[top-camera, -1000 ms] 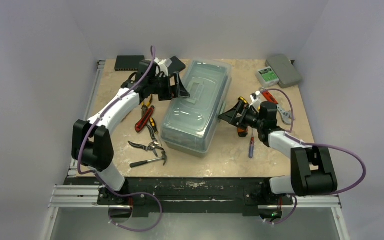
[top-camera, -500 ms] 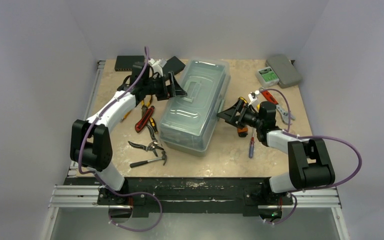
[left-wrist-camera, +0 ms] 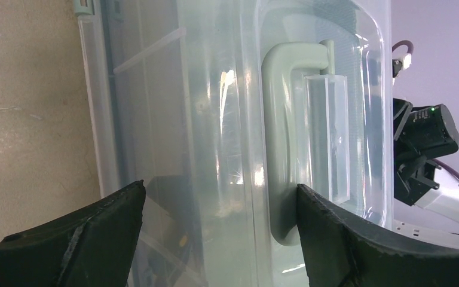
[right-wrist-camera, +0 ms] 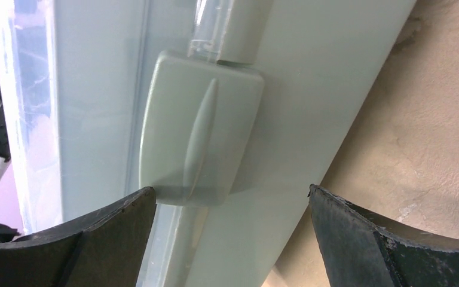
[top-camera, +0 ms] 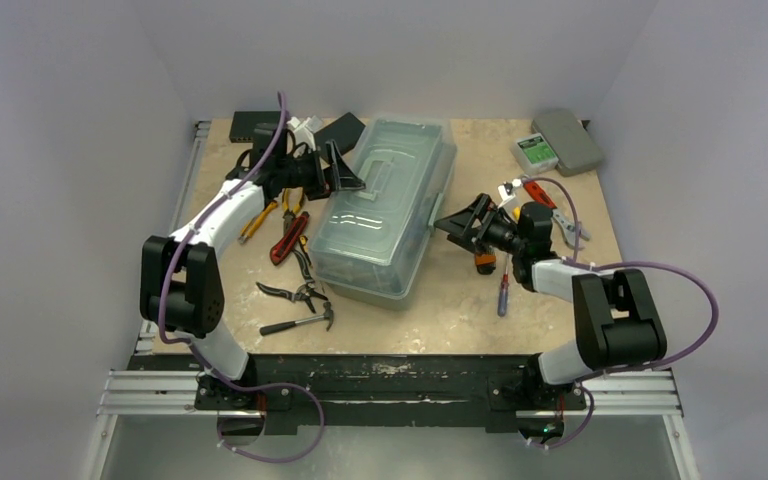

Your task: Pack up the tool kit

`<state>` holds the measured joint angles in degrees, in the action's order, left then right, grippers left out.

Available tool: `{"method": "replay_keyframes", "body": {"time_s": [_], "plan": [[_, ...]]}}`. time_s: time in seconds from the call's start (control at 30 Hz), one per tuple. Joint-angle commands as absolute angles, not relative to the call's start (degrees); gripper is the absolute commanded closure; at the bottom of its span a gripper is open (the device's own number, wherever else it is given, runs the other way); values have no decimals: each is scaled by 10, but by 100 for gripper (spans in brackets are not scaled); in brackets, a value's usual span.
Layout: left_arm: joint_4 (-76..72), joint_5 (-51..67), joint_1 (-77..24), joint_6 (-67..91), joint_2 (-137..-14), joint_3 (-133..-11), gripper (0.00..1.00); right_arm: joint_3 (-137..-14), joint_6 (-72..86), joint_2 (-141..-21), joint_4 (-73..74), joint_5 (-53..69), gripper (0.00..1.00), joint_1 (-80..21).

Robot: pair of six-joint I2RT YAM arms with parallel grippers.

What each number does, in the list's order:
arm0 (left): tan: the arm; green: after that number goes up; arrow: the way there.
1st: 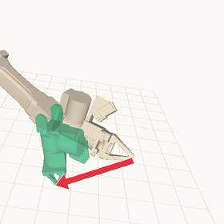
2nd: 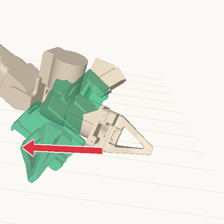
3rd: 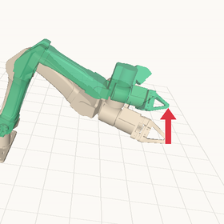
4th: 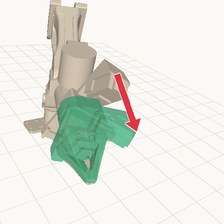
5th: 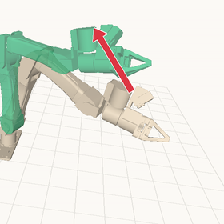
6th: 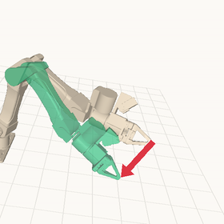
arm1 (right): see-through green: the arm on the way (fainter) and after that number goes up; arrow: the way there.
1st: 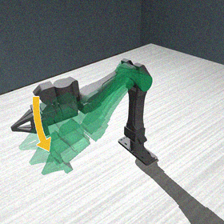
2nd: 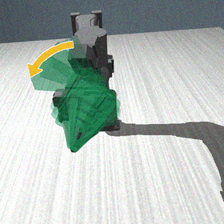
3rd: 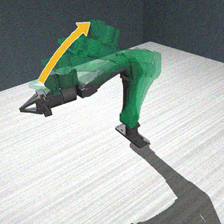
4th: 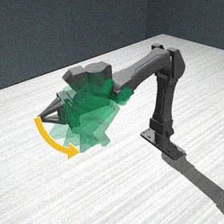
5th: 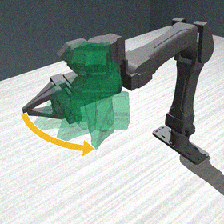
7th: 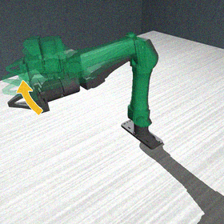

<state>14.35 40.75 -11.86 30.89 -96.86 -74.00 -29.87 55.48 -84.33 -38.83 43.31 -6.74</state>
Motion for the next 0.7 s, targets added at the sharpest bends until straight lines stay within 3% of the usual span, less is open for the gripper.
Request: {"method": "replay_keyframes", "body": {"time_s": [0.0,0.43,0.67], "plan": [[216,341,-115,291,-1021,-701,47,-303,594,-858,-432,441,1,-69],[217,341,-107,286,-1023,-699,48,-290,739,-955,-656,455,1,-90],[217,342,-107,287,-1018,-699,48,-307,757,-947,-665,453,1,-103]]}}
